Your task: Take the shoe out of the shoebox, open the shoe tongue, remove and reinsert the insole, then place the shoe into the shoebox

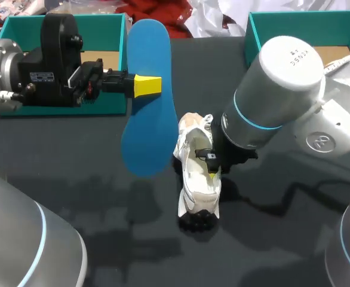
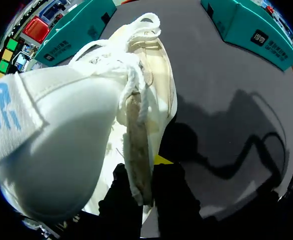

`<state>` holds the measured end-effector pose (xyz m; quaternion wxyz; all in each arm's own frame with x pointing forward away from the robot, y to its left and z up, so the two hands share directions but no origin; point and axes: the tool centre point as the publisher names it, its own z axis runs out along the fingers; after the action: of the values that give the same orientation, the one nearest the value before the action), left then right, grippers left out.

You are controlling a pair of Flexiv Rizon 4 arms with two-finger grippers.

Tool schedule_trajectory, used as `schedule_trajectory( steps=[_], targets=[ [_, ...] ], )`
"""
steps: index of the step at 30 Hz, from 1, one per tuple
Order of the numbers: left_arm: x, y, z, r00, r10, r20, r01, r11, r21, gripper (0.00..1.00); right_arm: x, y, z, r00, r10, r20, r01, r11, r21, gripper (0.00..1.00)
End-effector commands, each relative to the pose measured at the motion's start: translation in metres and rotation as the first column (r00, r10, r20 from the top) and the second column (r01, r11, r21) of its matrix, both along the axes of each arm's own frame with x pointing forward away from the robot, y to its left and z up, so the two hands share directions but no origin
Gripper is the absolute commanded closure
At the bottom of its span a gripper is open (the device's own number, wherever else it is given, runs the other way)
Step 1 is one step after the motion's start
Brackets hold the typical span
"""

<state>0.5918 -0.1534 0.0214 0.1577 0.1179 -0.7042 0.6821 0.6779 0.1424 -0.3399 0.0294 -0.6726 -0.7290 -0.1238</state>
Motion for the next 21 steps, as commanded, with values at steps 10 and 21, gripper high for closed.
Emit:
schedule_trajectory(
  steps=[10,21],
  targets=[
    [0.0,-0.001,-0.001,1.0,-0.001,0.001,0.001,1.0,-0.001,1.0,0.02,0.009,-0.016,1.0,-0.006,-0.029,0.006,1.0,-0.015,1.0],
    [0.0,-0.001,-0.001,1.0,-0.001,0.001,0.001,1.0,-0.001,1.0,0.033,0.006,-0.038,0.998,-0.002,-0.058,0.002,1.0,0.001,1.0]
  ],
)
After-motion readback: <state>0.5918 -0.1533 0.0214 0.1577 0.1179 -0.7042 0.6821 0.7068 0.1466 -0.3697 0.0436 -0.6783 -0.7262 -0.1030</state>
